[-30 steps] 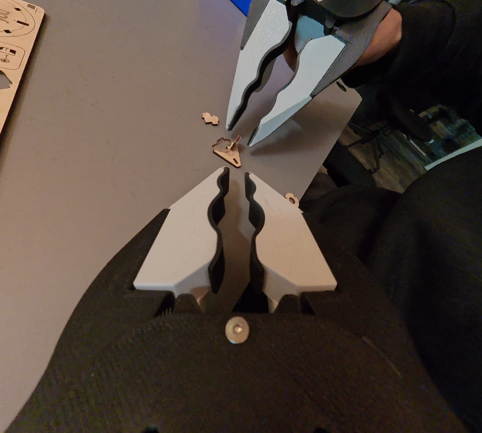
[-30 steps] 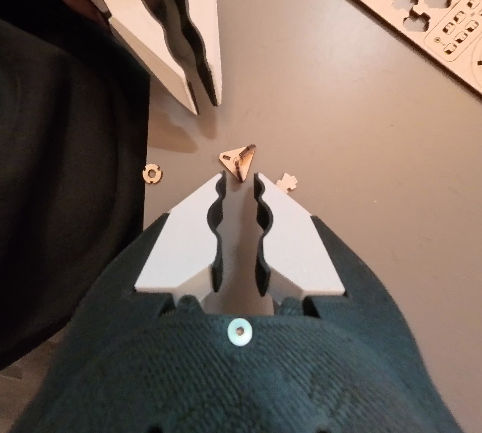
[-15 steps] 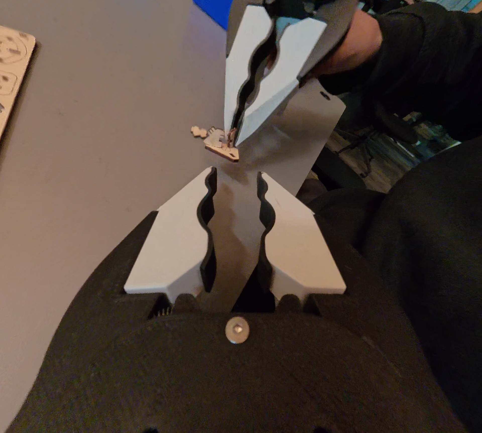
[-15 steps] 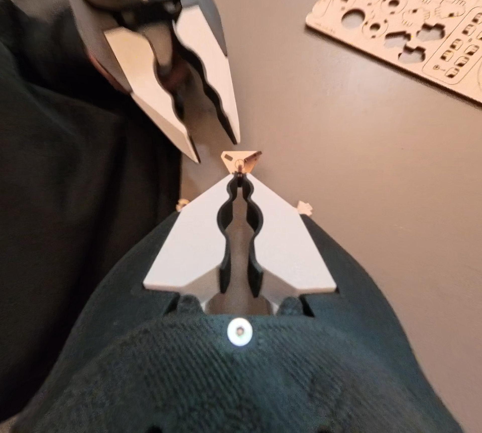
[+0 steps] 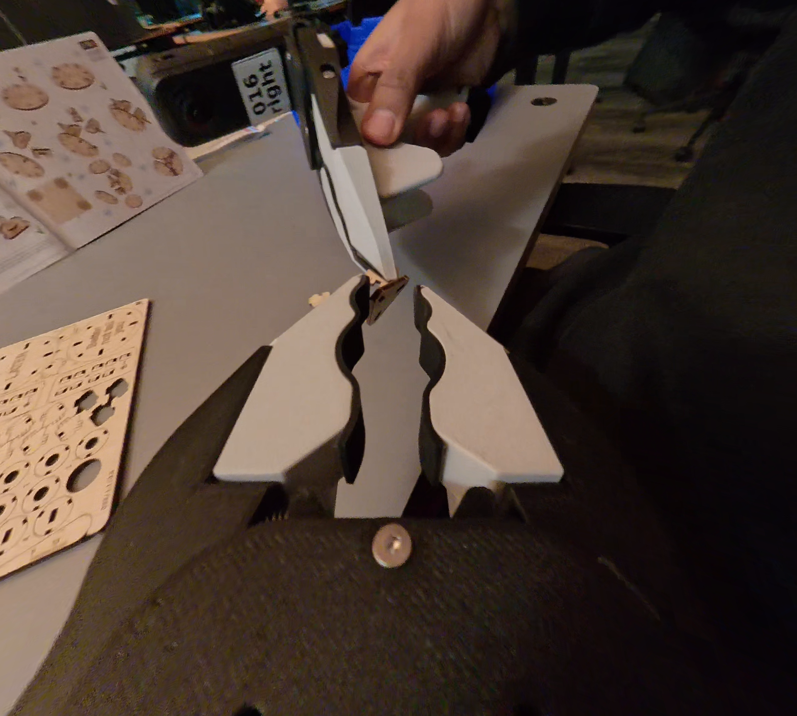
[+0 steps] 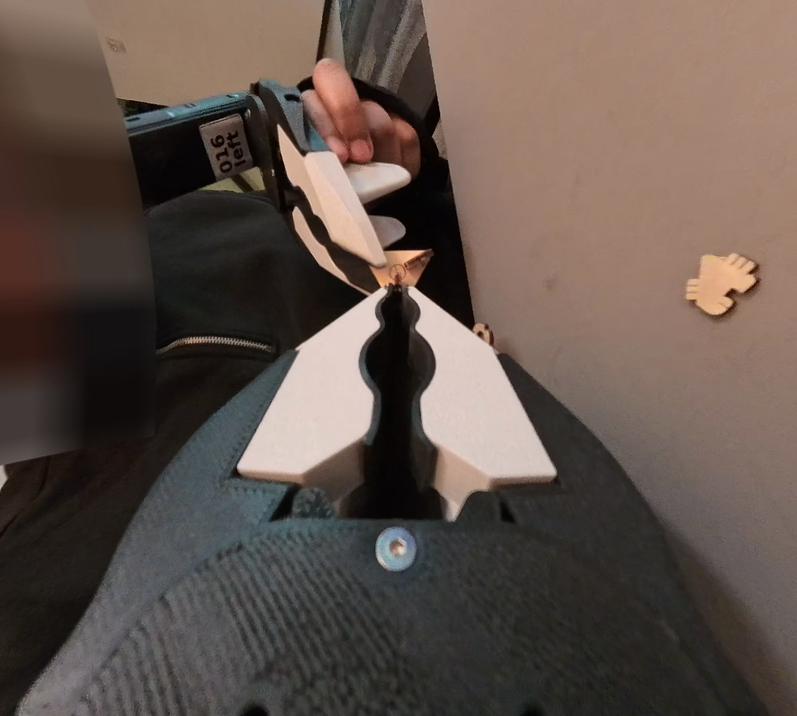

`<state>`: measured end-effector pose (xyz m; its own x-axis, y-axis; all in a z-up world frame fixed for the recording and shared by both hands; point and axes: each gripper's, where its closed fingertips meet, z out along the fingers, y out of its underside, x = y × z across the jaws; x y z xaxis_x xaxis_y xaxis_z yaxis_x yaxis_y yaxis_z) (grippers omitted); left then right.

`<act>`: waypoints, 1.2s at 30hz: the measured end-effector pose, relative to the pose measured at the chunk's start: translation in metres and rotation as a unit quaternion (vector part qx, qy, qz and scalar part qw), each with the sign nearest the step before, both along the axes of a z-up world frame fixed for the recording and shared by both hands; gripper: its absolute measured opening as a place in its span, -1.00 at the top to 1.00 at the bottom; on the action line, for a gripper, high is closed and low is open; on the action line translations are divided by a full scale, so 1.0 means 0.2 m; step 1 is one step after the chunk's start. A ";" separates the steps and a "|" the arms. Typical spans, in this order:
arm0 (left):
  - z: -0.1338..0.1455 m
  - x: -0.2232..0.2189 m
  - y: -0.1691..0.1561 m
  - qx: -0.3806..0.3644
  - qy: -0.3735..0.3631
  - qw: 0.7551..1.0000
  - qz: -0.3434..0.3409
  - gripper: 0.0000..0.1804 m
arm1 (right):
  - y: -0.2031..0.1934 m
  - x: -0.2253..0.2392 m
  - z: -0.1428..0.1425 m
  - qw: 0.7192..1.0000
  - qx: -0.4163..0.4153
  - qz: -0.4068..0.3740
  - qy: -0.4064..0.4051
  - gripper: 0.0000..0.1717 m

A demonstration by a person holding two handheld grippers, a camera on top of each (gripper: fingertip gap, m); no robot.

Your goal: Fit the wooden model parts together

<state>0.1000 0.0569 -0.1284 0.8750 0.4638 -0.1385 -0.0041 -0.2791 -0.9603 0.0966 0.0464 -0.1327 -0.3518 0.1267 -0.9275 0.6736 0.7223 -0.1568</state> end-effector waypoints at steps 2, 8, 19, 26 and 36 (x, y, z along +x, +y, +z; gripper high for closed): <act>-0.03 0.02 0.02 -0.011 -0.005 1.000 -0.016 0.89 | 0.01 0.01 0.00 1.000 0.001 0.007 -0.008 0.99; -0.03 0.03 0.03 -0.005 -0.010 1.000 -0.024 0.95 | 0.02 0.03 0.00 1.000 -0.007 0.017 -0.017 0.97; 0.18 0.01 -0.07 0.179 -0.051 0.982 -0.041 0.96 | -0.04 -0.06 0.26 0.903 -0.308 0.015 0.301 0.27; 0.19 0.01 -0.08 0.202 -0.058 0.976 -0.050 0.96 | -0.09 0.00 0.22 0.785 -0.383 -0.024 0.486 0.30; 0.25 0.06 -0.03 0.205 -0.038 0.976 -0.069 0.96 | 0.00 0.01 0.28 0.731 -0.411 -0.045 0.543 0.59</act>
<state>0.1118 0.0507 -0.0781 0.9333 0.3445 0.1012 0.0608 0.1261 -0.9902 0.0990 0.0456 -0.0771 -0.9615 -0.2486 0.1169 -0.1318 0.0443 -0.9903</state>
